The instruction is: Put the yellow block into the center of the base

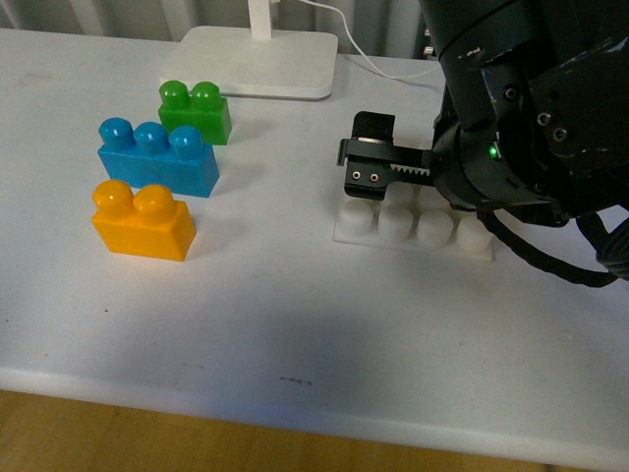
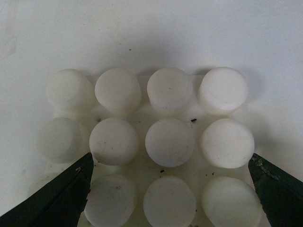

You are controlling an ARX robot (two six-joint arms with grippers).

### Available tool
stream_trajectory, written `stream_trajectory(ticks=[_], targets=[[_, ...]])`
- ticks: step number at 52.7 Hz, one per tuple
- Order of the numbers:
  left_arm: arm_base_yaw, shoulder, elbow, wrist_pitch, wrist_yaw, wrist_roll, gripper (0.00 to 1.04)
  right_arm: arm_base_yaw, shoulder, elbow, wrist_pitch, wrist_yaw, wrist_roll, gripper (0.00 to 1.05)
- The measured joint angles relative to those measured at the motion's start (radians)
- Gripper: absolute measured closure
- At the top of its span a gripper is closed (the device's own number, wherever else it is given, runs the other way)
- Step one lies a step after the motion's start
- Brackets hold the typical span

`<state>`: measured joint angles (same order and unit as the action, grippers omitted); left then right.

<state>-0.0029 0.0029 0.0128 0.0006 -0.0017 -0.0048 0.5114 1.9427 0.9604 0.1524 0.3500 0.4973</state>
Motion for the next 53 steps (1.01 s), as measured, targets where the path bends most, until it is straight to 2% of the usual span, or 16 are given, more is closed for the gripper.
stream_trajectory(ticks=[14,37,46,53], targets=[[0.000,0.000,0.000,0.000,0.000,0.000,0.06,-0.003,0.002,0.005,0.017,0.034,0.030,0.09],[0.000,0.000,0.000,0.000,0.000,0.000,0.06,-0.116,-0.149,-0.054,0.056,0.056,0.013,0.09],[0.000,0.000,0.000,0.000,0.000,0.000,0.06,-0.230,-0.253,-0.145,0.137,0.017,-0.024,0.09],[0.000,0.000,0.000,0.000,0.000,0.000,0.06,-0.379,-0.384,-0.243,0.164,-0.017,-0.055,0.09]])
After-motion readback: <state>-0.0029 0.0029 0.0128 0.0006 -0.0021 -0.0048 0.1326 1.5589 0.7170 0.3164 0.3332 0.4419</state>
